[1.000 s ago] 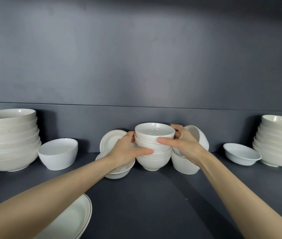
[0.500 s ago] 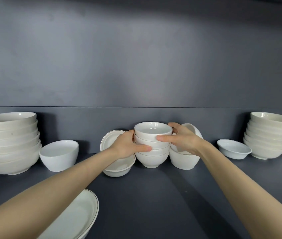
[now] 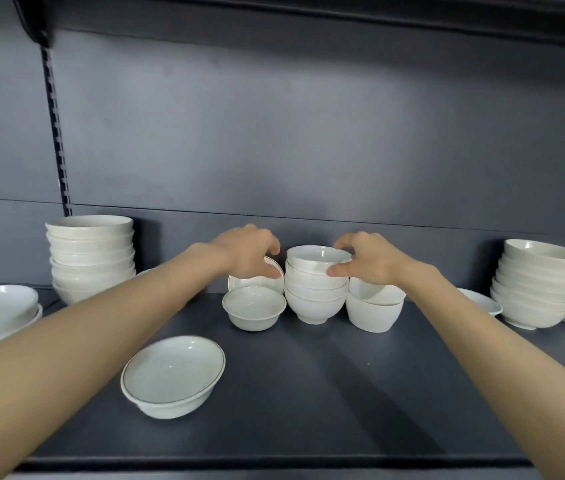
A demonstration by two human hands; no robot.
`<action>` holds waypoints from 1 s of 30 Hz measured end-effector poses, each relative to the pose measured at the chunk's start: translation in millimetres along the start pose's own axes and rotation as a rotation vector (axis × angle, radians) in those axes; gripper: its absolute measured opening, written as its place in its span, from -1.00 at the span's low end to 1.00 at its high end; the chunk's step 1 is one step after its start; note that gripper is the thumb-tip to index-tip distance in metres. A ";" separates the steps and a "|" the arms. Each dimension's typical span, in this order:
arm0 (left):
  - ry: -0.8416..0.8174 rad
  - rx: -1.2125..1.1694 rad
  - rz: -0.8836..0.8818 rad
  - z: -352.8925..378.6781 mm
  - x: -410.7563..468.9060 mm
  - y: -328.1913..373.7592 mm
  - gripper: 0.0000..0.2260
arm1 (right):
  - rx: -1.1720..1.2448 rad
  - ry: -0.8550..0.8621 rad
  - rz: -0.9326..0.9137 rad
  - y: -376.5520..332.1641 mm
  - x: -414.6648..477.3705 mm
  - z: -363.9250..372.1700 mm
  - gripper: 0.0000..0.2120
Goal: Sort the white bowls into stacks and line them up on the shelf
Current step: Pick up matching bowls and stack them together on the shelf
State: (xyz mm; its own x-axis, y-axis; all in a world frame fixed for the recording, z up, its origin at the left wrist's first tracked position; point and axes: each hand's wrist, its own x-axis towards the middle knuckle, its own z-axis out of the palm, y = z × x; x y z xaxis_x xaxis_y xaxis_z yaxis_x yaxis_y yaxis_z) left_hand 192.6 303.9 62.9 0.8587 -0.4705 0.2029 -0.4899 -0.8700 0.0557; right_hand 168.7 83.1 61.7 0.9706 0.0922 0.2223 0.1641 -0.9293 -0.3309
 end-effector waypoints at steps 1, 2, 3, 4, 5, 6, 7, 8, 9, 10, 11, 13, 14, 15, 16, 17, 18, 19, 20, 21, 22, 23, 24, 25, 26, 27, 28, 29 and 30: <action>0.012 0.040 -0.011 -5.5 -10.1 1.5 -0.64 | -0.020 0.001 -0.020 -5.2 -4.9 -1.1 -0.46; 0.023 0.075 -0.029 -10.4 -21.3 3.0 -0.66 | -0.036 -0.006 -0.039 -11.4 -11.1 -2.4 -0.47; 0.032 0.108 -0.048 -14.7 -33.6 4.4 -0.66 | -0.043 -0.014 -0.062 -17.6 -17.8 -3.0 -0.46; 0.041 0.140 -0.065 -18.1 -46.3 4.4 -0.63 | -0.055 -0.016 -0.086 -23.9 -25.0 -2.7 -0.45; 0.050 0.169 -0.081 -20.7 -60.2 3.8 -0.61 | -0.069 -0.012 -0.105 -30.2 -32.1 -1.6 -0.44; 0.066 0.191 -0.098 -22.4 -74.6 2.8 -0.61 | -0.087 -0.008 -0.125 -36.8 -39.8 0.3 -0.44; 0.084 0.208 -0.113 -23.5 -89.6 1.4 -0.60 | -0.096 -0.001 -0.146 -42.8 -46.1 3.4 -0.44; 0.102 0.222 -0.129 -24.4 -105.0 0.3 -0.59 | -0.101 0.001 -0.173 -49.0 -52.3 7.0 -0.46; 0.115 0.236 -0.148 -24.1 -121.0 -0.7 -0.59 | -0.104 -0.005 -0.197 -55.1 -58.5 11.4 -0.47; 0.123 0.255 -0.165 -22.8 -137.0 -1.6 -0.59 | -0.107 -0.014 -0.223 -61.3 -64.9 16.7 -0.48; 0.129 0.273 -0.179 -21.4 -152.7 -2.9 -0.59 | -0.101 -0.024 -0.246 -67.8 -71.0 22.4 -0.47; 0.132 0.277 -0.211 -18.1 -181.7 -8.0 -0.55 | -0.092 -0.045 -0.270 -82.8 -81.8 32.7 -0.44; 0.127 0.272 -0.234 -17.1 -195.5 -11.4 -0.54 | -0.091 -0.056 -0.283 -91.1 -86.8 36.9 -0.44; 0.125 0.276 -0.256 -16.7 -209.1 -15.3 -0.53 | -0.082 -0.062 -0.300 -100.1 -90.7 40.6 -0.45; 0.127 0.291 -0.277 -17.1 -221.5 -19.5 -0.52 | -0.070 -0.062 -0.321 -109.1 -93.6 43.6 -0.46; 0.131 0.310 -0.293 -18.1 -233.0 -24.1 -0.52 | -0.056 -0.056 -0.342 -118.5 -96.0 46.1 -0.46; 0.135 0.319 -0.309 -19.5 -243.5 -28.9 -0.52 | -0.045 -0.051 -0.360 -128.6 -98.8 47.8 -0.47; 0.144 0.317 -0.322 -21.7 -253.4 -33.3 -0.52 | -0.038 -0.048 -0.375 -139.0 -101.8 49.0 -0.47; 0.152 0.310 -0.334 -24.0 -261.7 -38.2 -0.52 | -0.041 -0.045 -0.391 -148.8 -103.8 50.3 -0.47; 0.164 0.301 -0.342 -26.8 -269.4 -43.8 -0.52 | -0.049 -0.040 -0.407 -158.1 -105.5 51.7 -0.47; 0.174 0.293 -0.351 -29.8 -276.3 -50.3 -0.52 | -0.055 -0.039 -0.419 -167.4 -106.4 53.5 -0.47; 0.186 0.285 -0.361 -32.6 -283.4 -57.7 -0.52 | -0.052 -0.040 -0.431 -176.8 -106.9 55.8 -0.47; 0.202 0.277 -0.370 -34.9 -290.2 -65.4 -0.53 | -0.043 -0.044 -0.439 -186.2 -106.7 58.7 -0.47; 0.212 0.273 -0.381 -36.4 -297.1 -73.7 -0.52 | -0.031 -0.049 -0.442 -195.7 -106.2 62.1 -0.47; 0.218 0.272 -0.390 -37.5 -303.8 -82.6 -0.52 | -0.024 -0.053 -0.442 -205.7 -105.5 66.0 -0.48; 0.223 0.268 -0.396 -38.2 -310.6 -92.3 -0.51 | -0.022 -0.054 -0.440 -216.3 -104.8 70.4 -0.48; 0.228 0.259 -0.400 -38.2 -317.0 -103.5 -0.50 | -0.021 -0.058 -0.435 -227.7 -103.9 75.8 -0.47; 0.231 0.244 -0.405 -38.1 -323.6 -115.1 -0.48 | -0.019 -0.062 -0.432 -239.4 -103.3 81.7 -0.46; 0.230 0.224 -0.410 -37.4 -329.7 -127.9 -0.47 | -0.017 -0.065 -0.430 -251.4 -101.9 88.7 -0.46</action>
State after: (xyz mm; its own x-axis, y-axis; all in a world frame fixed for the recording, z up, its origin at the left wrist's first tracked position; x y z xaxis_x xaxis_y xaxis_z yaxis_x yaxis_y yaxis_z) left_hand -33.5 575.8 25.4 0.9058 -0.0624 0.4190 -0.0548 -0.9980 -0.0300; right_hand 44.1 339.0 40.9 0.8238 0.4939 0.2782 0.5534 -0.8071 -0.2060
